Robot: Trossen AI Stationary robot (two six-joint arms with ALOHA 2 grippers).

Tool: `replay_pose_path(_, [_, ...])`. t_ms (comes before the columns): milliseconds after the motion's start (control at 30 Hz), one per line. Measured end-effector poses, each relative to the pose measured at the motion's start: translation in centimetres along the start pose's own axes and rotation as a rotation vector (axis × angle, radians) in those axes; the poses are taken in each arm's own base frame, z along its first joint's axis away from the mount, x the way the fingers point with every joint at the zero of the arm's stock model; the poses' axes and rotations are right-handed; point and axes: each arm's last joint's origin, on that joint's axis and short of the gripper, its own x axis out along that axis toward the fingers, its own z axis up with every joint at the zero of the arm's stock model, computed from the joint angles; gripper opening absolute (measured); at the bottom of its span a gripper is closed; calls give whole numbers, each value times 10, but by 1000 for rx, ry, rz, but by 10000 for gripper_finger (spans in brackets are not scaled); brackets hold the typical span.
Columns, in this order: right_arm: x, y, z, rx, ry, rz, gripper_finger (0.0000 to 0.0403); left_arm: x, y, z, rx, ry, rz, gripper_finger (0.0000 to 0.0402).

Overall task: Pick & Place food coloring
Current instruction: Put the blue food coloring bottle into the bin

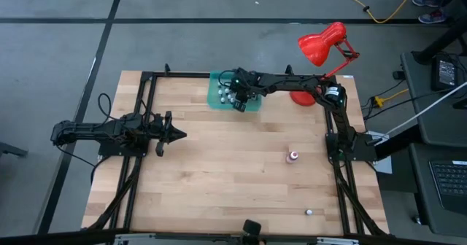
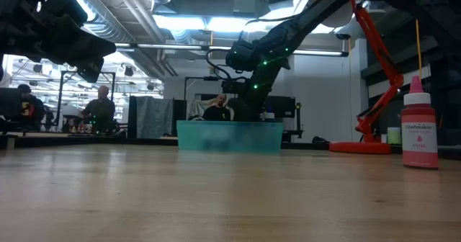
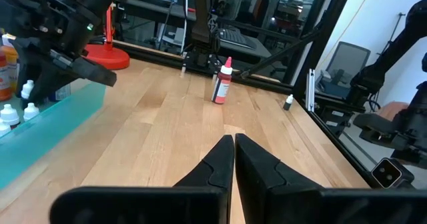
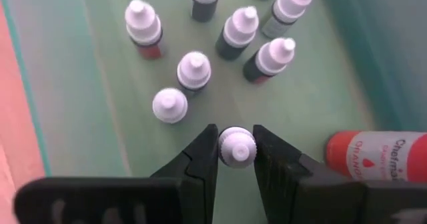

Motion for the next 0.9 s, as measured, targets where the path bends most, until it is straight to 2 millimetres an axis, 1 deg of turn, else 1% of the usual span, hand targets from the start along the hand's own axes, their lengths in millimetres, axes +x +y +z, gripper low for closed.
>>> replay_pose_path(133, [1, 1, -3, -7, 4, -5, 85, 0, 0, 0, 0, 0, 0, 8])
replay_pose_path(633, [2, 3, -1, -7, -16, 32, 86, 0, 0, 0, 0, 0, 0, 10])
replay_pose_path(900, [2, 9, -1, -38, -14, 41, 86, 0, 0, 0, 0, 0, 0, 12])
